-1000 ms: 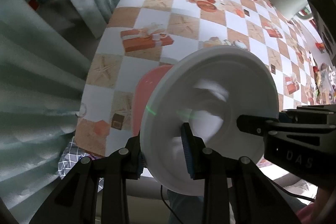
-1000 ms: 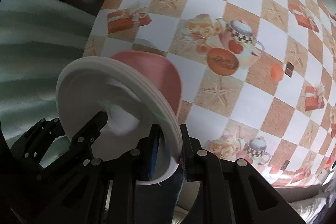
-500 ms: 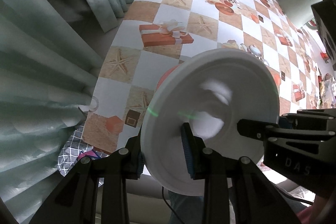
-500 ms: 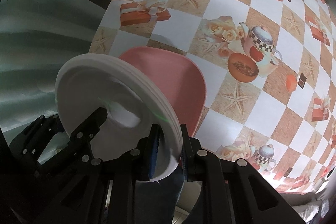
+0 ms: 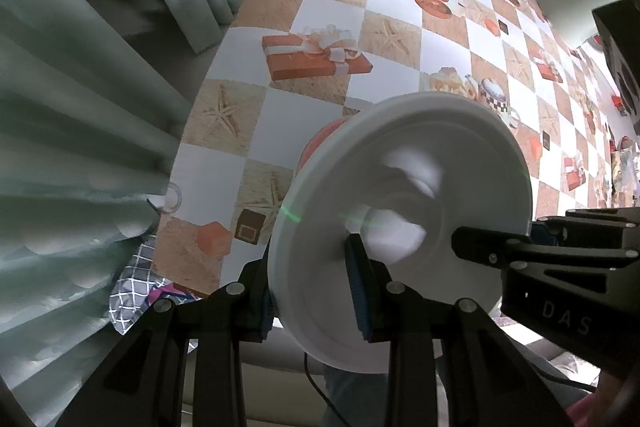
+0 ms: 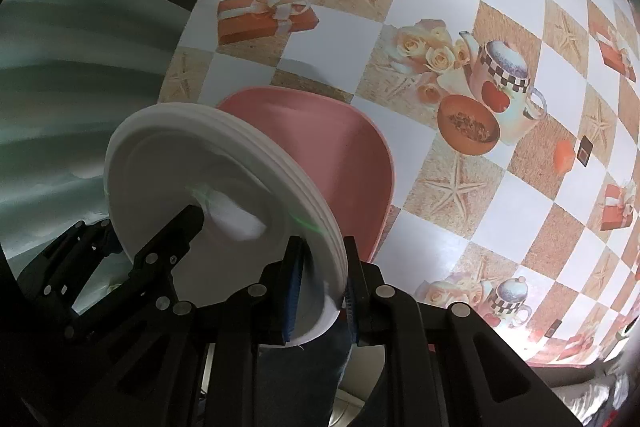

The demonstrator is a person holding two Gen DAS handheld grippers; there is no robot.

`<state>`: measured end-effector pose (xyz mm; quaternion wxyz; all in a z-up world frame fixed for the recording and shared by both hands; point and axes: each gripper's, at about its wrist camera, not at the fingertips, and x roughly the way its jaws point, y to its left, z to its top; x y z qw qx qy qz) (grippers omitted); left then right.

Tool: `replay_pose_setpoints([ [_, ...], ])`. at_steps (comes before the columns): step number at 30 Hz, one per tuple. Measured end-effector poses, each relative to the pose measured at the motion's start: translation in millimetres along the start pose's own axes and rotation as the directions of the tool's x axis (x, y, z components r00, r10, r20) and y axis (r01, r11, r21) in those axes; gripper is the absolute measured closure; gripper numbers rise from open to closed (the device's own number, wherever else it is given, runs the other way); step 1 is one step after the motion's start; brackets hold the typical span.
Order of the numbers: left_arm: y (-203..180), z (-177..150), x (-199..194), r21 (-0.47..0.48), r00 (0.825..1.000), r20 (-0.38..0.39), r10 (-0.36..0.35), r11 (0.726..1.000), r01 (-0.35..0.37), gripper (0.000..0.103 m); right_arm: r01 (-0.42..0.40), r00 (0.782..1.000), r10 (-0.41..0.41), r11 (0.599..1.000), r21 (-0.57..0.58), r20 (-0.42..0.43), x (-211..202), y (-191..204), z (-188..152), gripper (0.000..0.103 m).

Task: Organize plates and bowls
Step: 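Hold the white plate stack above the pink plate stack with both grippers, then lower the white stack onto the pink plate and open both grippers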

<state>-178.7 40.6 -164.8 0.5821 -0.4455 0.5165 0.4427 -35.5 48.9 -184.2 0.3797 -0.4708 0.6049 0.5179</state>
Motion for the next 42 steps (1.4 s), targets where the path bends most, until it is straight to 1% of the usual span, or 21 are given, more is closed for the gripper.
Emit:
replay_pose_setpoints([
  [9, -2.6, 3.7, 13.8, 0.020, 1.000, -0.022, -0.003, 1.000, 0.003, 0.069, 0.006, 1.000, -0.005, 1.000, 0.020, -0.030, 13.5, -5.7, 3.3, 0.083],
  [13, -4.7, 4.1, 15.4, 0.034, 1.000, -0.012, 0.005, 0.999, -0.005, 0.067, 0.005, 0.999, -0.005, 1.000, 0.021, -0.033, 14.3, -7.6, 4.9, 0.083],
  [16, -5.6, 4.7, 12.9, 0.036, 1.000, 0.016, 0.004, 0.999, -0.005, 0.042, 0.014, 0.999, -0.014, 1.000, 0.015, -0.036, 13.1, -7.7, 5.1, 0.083],
  [17, -4.8, 5.1, 10.3, 0.031, 0.999, 0.036, 0.013, 0.999, -0.015, 0.039, 0.015, 0.999, -0.015, 1.000, 0.018, -0.032, 11.9, -8.7, 5.3, 0.082],
  [18, -2.9, 5.5, 8.8, 0.026, 0.999, 0.046, 0.013, 1.000, -0.014, 0.033, 0.017, 0.999, -0.016, 1.000, 0.022, -0.031, 11.4, -9.1, 5.3, 0.082],
  [20, 1.0, 6.6, 6.9, 0.011, 0.998, 0.055, 0.011, 1.000, -0.012, 0.023, 0.006, 1.000, -0.005, 0.999, 0.035, -0.026, 8.4, -11.3, 5.5, 0.082],
  [21, 2.7, 6.9, 6.2, 0.005, 0.998, 0.058, 0.012, 1.000, -0.013, 0.023, 0.006, 1.000, -0.005, 0.999, 0.037, -0.023, 7.0, -11.7, 5.2, 0.082],
  [22, 3.9, 7.0, 5.9, 0.001, 0.998, 0.059, 0.015, 1.000, -0.015, 0.022, 0.004, 1.000, -0.004, 0.999, 0.035, -0.018, 5.4, -11.1, 4.8, 0.079],
  [23, 4.9, 6.7, 6.0, 0.000, 0.998, 0.057, 0.018, 1.000, -0.018, 0.022, 0.001, 1.000, -0.001, 1.000, 0.030, -0.013, 3.4, -10.0, 4.3, 0.072],
  [24, 5.9, 7.5, 7.7, -0.006, 0.998, 0.041, 0.041, 0.999, -0.041, 0.022, 0.020, 1.000, -0.020, 1.000, 0.024, -0.007, 1.2, -9.2, 3.5, 0.065],
  [26, 10.3, 9.2, 11.4, -0.014, 0.998, 0.006, 0.065, 0.998, -0.064, 0.021, 0.071, 0.997, -0.071, 0.997, 0.014, 0.017, -4.9, -10.1, 2.4, 0.023],
  [27, 14.1, 9.8, 12.9, -0.023, 0.998, -0.004, 0.068, 0.997, -0.068, 0.019, 0.060, 0.997, -0.061, 0.998, 0.020, 0.038, -10.8, -12.4, 1.9, 0.016],
  [29, 19.6, 9.9, 10.7, -0.027, 0.996, 0.004, 0.085, 0.996, -0.085, 0.016, 0.031, 0.997, -0.033, 0.999, 0.032, 0.066, -20.8, -15.1, 1.0, 0.015],
  [32, 21.3, 10.9, 2.5, -0.018, 0.996, 0.034, 0.088, 0.996, -0.087, 0.016, 0.054, 0.993, -0.056, 0.998, 0.020, 0.107, -35.9, -14.2, 0.1, 0.015],
  [34, 19.3, 12.1, -9.4, -0.001, 0.992, 0.079, 0.095, 0.995, -0.095, 0.016, 0.085, 0.988, -0.084, 0.996, -0.002, 0.129, -43.8, -11.8, -2.2, 0.015],
  [36, 13.1, 11.6, -27.9, 0.031, 0.983, 0.146, 0.112, 0.993, -0.117, 0.016, 0.112, 0.984, -0.106, 0.993, -0.028, 0.146, -47.8, -10.5, -9.5, 0.015],
  [37, 12.3, 12.8, -34.3, 0.041, 0.979, 0.167, 0.117, 0.991, -0.126, 0.016, 0.118, 0.983, -0.112, 0.992, -0.036, 0.146, -50.4, -10.3, -9.6, 0.009],
  [38, 9.6, 12.4, -40.8, 0.051, 0.974, 0.190, 0.125, 0.989, -0.137, 0.016, 0.121, 0.984, -0.115, 0.992, -0.040, 0.138, -52.8, -13.1, -10.9, 0.001],
  [39, 6.1, 12.3, -49.3, 0.069, 0.968, 0.215, 0.132, 0.986, -0.150, 0.016, 0.118, 0.984, -0.112, 0.992, -0.042, 0.136, -56.4, -14.8, -13.1, 0.001],
  [40, 3.2, 12.4, -54.0, 0.082, 0.965, 0.221, 0.140, 0.984, -0.161, 0.016, 0.111, 0.984, -0.103, 0.993, -0.047, 0.143, -61.9, -14.1, -15.8, 0.001],
  [42, -1.9, 12.2, -60.7, 0.115, 0.969, 0.204, 0.137, 0.980, -0.163, 0.016, 0.110, 0.983, -0.099, 0.992, -0.066, 0.153, -72.8, -12.0, -18.9, 0.001],
])
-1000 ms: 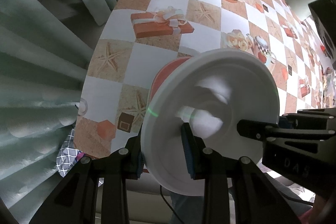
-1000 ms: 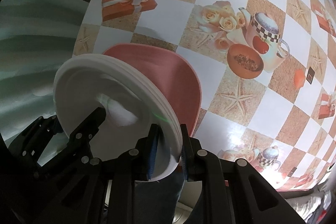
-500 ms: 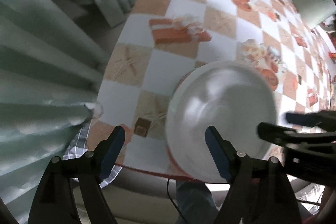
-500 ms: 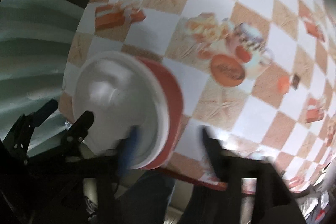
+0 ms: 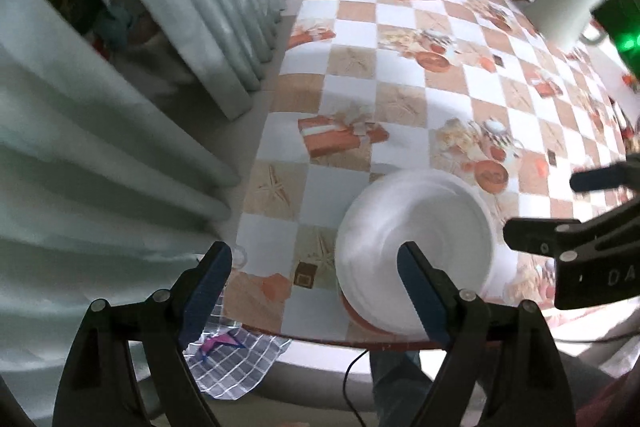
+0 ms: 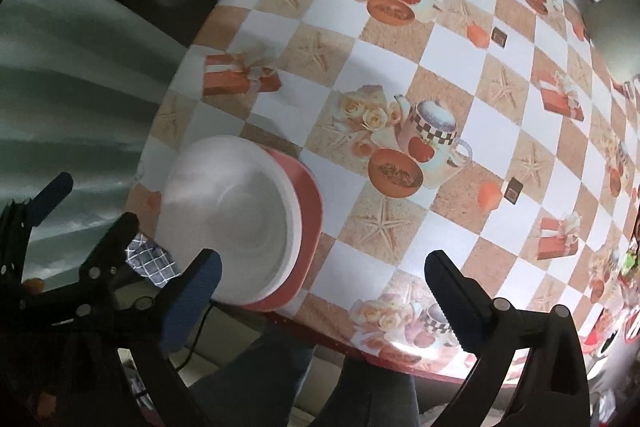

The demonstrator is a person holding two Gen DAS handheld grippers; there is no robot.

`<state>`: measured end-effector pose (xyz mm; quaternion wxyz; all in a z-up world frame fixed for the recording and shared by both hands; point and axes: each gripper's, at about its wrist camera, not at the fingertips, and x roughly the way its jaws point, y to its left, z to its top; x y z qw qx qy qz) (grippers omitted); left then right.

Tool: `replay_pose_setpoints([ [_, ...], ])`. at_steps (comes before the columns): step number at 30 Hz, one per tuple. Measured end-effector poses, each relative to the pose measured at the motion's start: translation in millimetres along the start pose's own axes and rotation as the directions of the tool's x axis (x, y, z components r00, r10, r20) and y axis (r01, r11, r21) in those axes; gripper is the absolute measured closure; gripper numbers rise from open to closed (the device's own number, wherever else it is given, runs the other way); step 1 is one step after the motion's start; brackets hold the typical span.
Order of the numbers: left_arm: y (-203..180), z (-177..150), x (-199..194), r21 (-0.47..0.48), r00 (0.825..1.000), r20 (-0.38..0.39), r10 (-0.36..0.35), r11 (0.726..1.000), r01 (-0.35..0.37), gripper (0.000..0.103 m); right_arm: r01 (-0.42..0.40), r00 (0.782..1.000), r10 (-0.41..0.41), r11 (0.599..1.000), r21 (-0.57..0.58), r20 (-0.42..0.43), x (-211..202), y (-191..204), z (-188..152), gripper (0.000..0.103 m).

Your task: Organize plates and bowls

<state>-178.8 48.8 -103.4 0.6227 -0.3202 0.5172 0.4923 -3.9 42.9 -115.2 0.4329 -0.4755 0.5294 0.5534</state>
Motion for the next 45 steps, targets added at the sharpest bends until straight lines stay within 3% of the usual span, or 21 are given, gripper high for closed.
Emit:
replay_pose_setpoints([
  [5, -10.9, -0.7, -18.4, 0.049, 0.993, -0.056, -0.103, 0.993, 0.106, 0.015, 0.005, 1.000, -0.003, 0.999, -0.050, 0.024, -24.9, 11.0, -7.3, 0.001],
  [9, -17.0, -2.5, -29.7, 0.075, 0.989, -0.088, -0.115, 0.990, 0.122, 0.000, 0.020, 0.999, -0.017, 0.997, -0.072, 0.042, -38.0, 18.7, -13.1, 0.001],
  [12, -19.9, -5.4, -38.4, 0.071, 0.984, -0.101, -0.146, 0.986, 0.154, 0.000, 0.025, 0.998, -0.020, 0.997, -0.080, 0.059, -43.2, 22.7, -15.3, 0.001],
  [45, -23.2, -12.2, -40.3, 0.060, 0.985, -0.124, -0.124, 0.989, 0.132, 0.000, 0.010, 1.000, -0.009, 0.997, -0.075, 0.009, -28.1, 28.3, -21.9, 0.001],
])
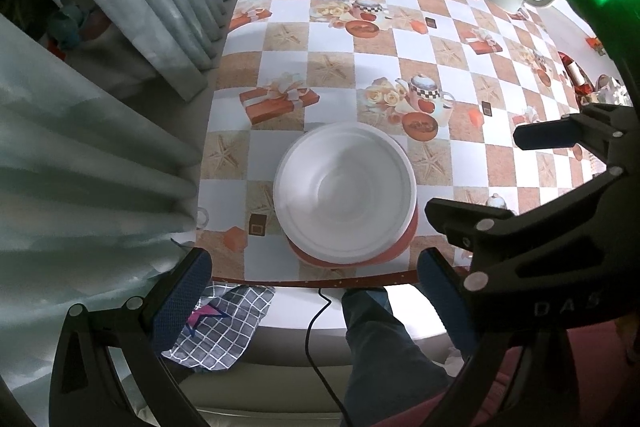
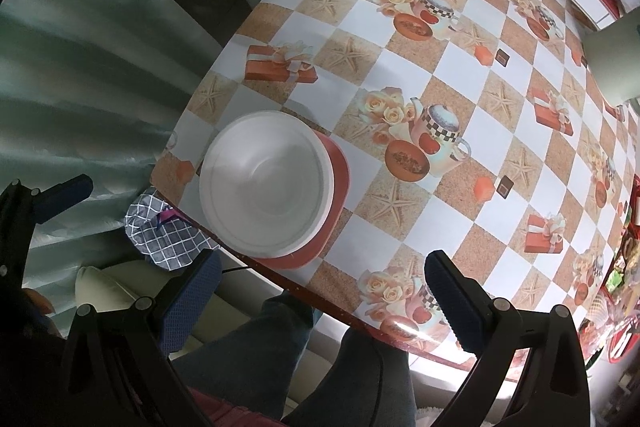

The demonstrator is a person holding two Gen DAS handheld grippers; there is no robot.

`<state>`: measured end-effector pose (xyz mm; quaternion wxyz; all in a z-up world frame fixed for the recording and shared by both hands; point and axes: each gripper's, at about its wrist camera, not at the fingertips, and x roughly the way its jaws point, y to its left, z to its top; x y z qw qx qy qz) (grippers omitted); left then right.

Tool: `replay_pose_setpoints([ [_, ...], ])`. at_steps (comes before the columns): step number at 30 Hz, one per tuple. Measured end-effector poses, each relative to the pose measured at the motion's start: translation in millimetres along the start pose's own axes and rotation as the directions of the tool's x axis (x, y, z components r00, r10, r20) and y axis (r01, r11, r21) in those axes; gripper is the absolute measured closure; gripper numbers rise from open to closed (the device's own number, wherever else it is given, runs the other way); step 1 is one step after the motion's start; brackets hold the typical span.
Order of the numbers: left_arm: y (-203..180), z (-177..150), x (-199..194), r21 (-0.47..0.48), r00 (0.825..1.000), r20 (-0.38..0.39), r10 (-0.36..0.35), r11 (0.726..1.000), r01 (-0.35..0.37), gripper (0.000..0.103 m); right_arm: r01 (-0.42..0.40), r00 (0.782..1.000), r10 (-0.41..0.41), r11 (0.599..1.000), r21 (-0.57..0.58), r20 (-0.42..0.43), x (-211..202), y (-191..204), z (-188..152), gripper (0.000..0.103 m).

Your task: Organize plates and bowls

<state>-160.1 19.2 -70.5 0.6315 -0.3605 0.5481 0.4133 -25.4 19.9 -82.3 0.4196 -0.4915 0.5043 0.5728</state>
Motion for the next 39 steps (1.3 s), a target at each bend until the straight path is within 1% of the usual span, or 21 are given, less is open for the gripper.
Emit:
replay_pose_setpoints([
  [12, -4.8, 2.3, -1.1, 0.027, 1.000, -0.001, 0.013, 1.000, -0.013, 0.000, 0.002, 1.000, -0.002, 1.000, -0.023, -0.007, 1.9, 0.7, 2.5, 0.001],
  [30, -7.0, 2.1, 0.2, 0.024, 1.000, -0.006, 0.018, 1.000, -0.018, 0.000, -0.011, 1.000, 0.011, 1.000, -0.013, -0.028, 7.1, -4.1, 4.0, 0.001],
  [39, -1.8, 5.1, 6.3, 0.028, 0.999, -0.031, 0.021, 0.999, -0.020, 0.000, -0.023, 0.999, 0.022, 1.000, -0.017, -0.042, 11.8, -3.7, 6.3, 0.001],
])
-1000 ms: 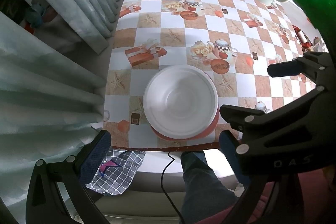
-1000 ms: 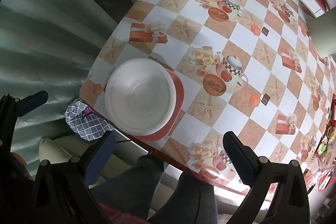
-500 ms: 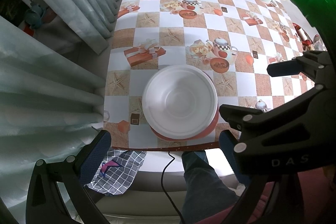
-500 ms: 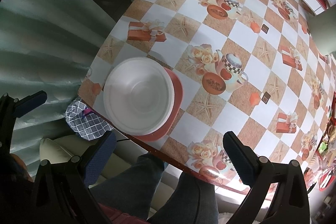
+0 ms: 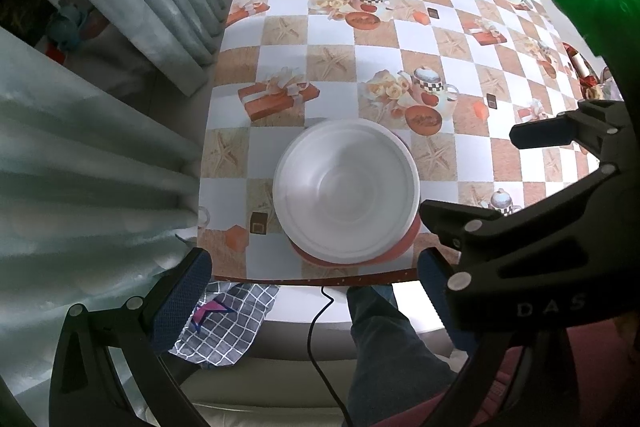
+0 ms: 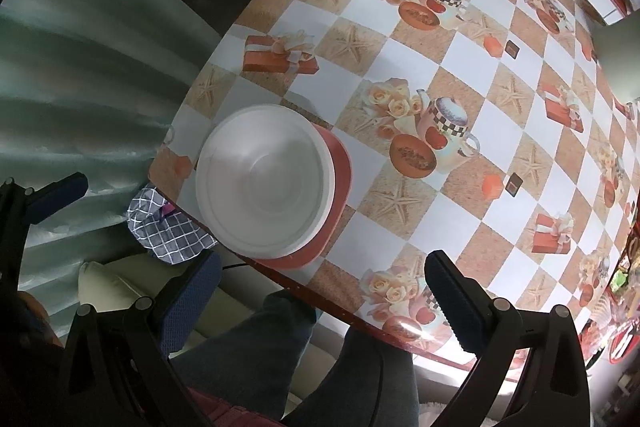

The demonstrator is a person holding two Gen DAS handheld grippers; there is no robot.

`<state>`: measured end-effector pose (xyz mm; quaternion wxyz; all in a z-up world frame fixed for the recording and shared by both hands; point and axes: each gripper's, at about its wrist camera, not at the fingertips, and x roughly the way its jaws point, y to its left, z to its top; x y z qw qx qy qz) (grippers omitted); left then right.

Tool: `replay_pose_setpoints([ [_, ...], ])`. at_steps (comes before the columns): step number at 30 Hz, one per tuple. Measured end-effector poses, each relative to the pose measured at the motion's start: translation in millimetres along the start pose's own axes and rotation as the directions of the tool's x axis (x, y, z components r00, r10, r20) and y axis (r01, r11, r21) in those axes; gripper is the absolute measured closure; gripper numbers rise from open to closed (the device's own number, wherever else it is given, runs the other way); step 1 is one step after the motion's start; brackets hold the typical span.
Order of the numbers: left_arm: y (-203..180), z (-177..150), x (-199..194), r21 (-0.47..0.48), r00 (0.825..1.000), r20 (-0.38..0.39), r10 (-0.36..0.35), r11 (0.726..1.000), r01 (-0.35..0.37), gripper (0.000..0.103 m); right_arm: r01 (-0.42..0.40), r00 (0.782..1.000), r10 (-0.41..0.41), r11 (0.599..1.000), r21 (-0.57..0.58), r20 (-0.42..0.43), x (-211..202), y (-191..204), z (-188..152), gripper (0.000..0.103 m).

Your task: Organize plates and bowls

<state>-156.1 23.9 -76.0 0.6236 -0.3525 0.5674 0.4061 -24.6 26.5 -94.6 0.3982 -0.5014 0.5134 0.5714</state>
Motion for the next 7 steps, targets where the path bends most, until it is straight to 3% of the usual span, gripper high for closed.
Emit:
replay_pose_setpoints([
  [7, 0.9, 0.6, -4.6, -0.003, 1.000, 0.014, 0.003, 1.000, -0.003, 0.000, -0.020, 1.000, 0.020, 1.000, -0.007, -0.011, 7.6, -0.8, 2.8, 0.001],
])
